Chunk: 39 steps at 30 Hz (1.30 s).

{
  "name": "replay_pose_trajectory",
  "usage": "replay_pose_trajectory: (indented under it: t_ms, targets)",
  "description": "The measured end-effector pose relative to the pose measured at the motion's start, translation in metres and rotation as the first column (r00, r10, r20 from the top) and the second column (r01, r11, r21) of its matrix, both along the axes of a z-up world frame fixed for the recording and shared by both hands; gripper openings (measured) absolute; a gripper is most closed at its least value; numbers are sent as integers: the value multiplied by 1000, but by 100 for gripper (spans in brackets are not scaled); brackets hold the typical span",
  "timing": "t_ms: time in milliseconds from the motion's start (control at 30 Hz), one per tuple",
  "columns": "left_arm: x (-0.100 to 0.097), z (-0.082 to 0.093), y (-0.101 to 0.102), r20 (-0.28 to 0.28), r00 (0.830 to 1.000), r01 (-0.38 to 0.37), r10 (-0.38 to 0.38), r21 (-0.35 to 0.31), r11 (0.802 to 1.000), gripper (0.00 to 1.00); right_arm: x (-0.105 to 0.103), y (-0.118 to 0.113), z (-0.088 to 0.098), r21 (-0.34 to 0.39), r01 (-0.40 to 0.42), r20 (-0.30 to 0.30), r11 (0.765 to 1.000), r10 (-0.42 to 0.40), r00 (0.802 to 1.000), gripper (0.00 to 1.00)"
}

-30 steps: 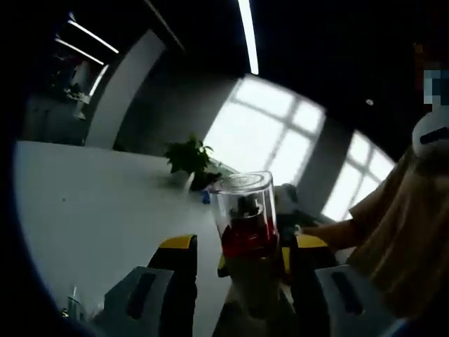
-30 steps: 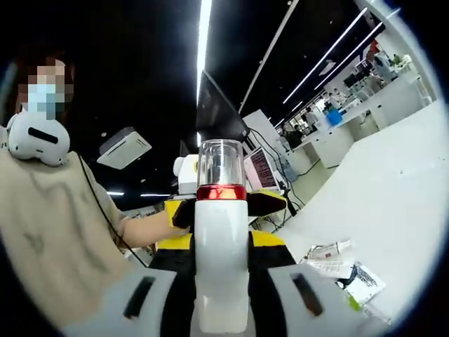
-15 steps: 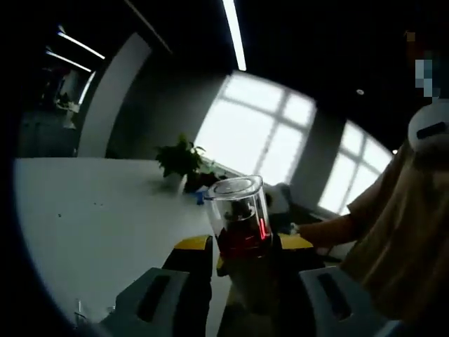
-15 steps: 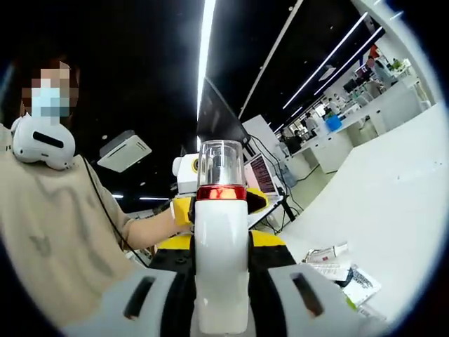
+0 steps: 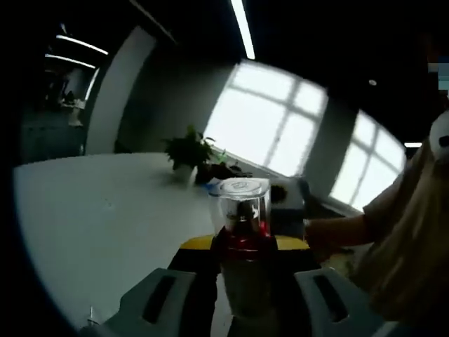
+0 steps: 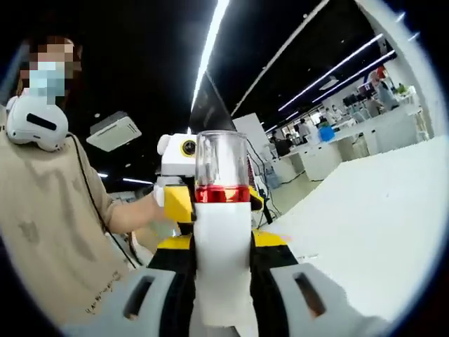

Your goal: Arrange the skincare products in the storage area until every visible bottle or jar stands upright without overlapping.

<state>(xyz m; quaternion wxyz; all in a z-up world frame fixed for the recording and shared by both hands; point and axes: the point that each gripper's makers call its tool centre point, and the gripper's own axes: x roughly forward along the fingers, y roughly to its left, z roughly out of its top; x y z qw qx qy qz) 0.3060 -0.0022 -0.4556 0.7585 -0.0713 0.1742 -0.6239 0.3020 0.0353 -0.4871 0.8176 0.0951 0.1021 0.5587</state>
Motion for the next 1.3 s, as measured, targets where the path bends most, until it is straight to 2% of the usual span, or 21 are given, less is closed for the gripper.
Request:
replay_pose_trajectory:
  t_ms: [67,167,367,467,667,933,1033,1233,1300]
  targets:
    - [6,-3,-7,57,998,-9,6,46,999,25,9,-6,-6,-101,32,52,994,-26,998,30]
    - [15,-10,-16,88,996,-27,21,75,997,25,24,-16,-14,-218,85,135,972,-56,989,30]
    - [37,-26,-27,129,989,-91,75,117,989,25,48,-29,-33,-269,180,179,946,-135,975,31]
    - [50,-44,-32,171,982,-103,74,170,980,25,61,-35,-48,-301,234,204,924,-178,963,32]
    - [68,-74,-39,178,982,-97,58,219,971,26,79,-43,-78,-314,292,192,903,-241,951,32]
    - [90,-113,-47,183,982,-96,49,260,961,26,103,-54,-119,-376,337,184,863,-288,940,32]
    - [97,-128,-51,176,983,-94,47,268,959,26,109,-58,-132,-389,347,174,853,-302,937,32]
    - [106,-166,-56,152,988,-74,28,305,949,26,118,-64,-171,-444,360,147,820,-330,932,32]
    - [109,-179,-56,146,989,-69,23,316,946,26,121,-66,-184,-453,360,137,816,-335,932,31]
